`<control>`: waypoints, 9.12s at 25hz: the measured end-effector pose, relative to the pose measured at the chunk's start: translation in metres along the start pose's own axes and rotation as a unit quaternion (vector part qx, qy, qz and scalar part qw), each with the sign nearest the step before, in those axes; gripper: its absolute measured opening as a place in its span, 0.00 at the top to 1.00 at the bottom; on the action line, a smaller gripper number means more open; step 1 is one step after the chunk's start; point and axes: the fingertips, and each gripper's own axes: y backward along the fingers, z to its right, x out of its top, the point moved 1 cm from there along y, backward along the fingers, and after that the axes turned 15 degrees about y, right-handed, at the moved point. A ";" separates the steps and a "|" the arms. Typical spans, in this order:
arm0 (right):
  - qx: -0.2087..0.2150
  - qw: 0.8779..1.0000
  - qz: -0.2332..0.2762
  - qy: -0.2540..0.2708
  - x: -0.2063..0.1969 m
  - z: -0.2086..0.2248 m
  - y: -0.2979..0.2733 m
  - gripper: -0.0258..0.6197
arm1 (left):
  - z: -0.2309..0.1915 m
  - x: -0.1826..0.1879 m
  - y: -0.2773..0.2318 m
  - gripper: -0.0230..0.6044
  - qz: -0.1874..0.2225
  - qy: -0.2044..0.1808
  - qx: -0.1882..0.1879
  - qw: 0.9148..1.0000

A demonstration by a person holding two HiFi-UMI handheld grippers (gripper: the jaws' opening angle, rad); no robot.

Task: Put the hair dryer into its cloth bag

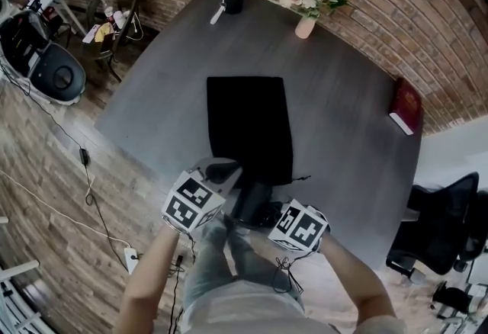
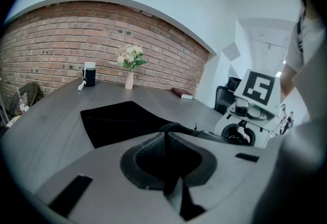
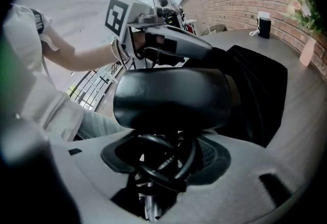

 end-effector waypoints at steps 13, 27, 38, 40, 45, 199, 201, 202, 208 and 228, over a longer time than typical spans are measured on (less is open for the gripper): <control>-0.040 0.991 -0.039 -0.122 -0.008 0.042 -0.016 0.58 | 0.008 0.002 -0.001 0.93 -0.004 -0.008 -0.017 1.000; -0.150 0.957 0.016 -0.247 0.008 0.093 -0.018 0.57 | 0.014 0.009 0.005 0.93 0.006 -0.018 -0.031 0.999; -0.205 0.927 0.050 -0.311 0.017 0.122 -0.012 0.56 | 0.018 0.007 0.005 0.93 -0.001 -0.024 -0.044 0.999; -0.211 0.925 0.049 -0.313 0.015 0.126 -0.014 0.55 | 0.015 0.003 0.004 0.93 -0.005 -0.021 -0.040 0.999; -0.220 0.918 0.049 -0.326 0.009 0.130 -0.020 0.55 | 0.011 -0.009 0.003 0.93 -0.016 -0.011 -0.037 0.999; -0.249 0.902 0.106 -0.336 0.039 0.156 -0.047 0.69 | -0.003 -0.024 0.024 0.93 -0.017 0.009 -0.057 0.998; -0.249 0.903 0.102 -0.335 0.038 0.157 -0.048 0.69 | -0.005 -0.024 0.023 0.93 -0.015 0.012 -0.056 0.998; -0.248 0.904 0.100 -0.334 0.038 0.157 -0.048 0.69 | -0.006 -0.024 0.023 0.93 -0.015 0.013 -0.055 0.998; -0.249 0.906 0.110 -0.326 0.044 0.158 -0.042 0.63 | -0.008 -0.022 0.022 0.93 -0.009 0.019 -0.055 0.998; -0.217 0.915 0.124 -0.318 0.030 0.111 -0.019 0.48 | -0.009 -0.024 0.018 0.93 -0.006 0.029 -0.032 0.999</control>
